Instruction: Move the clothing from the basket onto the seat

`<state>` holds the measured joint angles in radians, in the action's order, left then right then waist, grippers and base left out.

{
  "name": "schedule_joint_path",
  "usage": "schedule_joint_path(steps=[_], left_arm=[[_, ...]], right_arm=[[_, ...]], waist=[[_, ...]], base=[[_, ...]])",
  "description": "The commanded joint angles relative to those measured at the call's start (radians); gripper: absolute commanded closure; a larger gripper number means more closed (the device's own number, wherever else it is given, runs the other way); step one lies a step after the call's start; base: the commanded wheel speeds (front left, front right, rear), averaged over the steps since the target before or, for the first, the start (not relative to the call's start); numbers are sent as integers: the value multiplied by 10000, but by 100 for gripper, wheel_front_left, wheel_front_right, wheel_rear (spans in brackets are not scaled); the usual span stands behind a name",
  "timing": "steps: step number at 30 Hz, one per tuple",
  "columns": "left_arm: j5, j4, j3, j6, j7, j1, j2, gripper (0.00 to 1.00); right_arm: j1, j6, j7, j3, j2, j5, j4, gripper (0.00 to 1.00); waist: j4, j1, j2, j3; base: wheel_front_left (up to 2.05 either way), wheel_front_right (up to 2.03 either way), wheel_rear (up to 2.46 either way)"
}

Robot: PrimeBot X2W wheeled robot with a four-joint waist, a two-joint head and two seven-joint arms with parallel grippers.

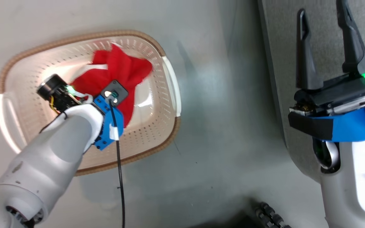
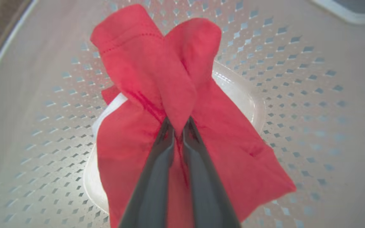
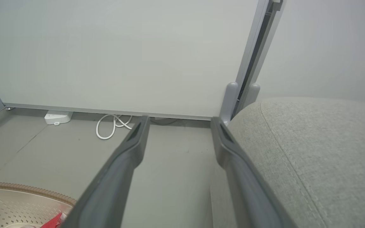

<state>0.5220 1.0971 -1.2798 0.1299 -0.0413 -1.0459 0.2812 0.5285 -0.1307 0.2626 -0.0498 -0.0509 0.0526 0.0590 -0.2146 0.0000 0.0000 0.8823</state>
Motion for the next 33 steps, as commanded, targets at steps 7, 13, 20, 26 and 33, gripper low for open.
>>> schedule_joint_path(steps=[7,13,20,26,33], left_arm=[[419,-32,-28,8,-1056,443,-560,100],[986,-91,-28,8,-1736,837,-928,100],[1749,-319,99,8,-2186,1240,-1087,100],[2005,-985,778,-20,-2249,1407,-1119,100],[1537,-2329,2023,-308,-2249,1898,-933,100]], right_arm=[[-536,-1,34,158,8,-342,-376,0],[-1053,-1,36,293,5,-525,-666,0],[-1682,-1,34,503,-71,-561,-1018,0],[-2249,-1,34,602,-144,-510,-1287,0],[-2755,-1,34,620,-147,-461,-1525,0]], waist=[[804,0,0,-1637],[1215,0,0,-2741],[1575,0,0,-3993],[1766,0,0,-4912],[1856,0,0,-5787]], base=[[0,0,0],[0,0,0],[0,0,0],[0,0,0],[0,0,0]])
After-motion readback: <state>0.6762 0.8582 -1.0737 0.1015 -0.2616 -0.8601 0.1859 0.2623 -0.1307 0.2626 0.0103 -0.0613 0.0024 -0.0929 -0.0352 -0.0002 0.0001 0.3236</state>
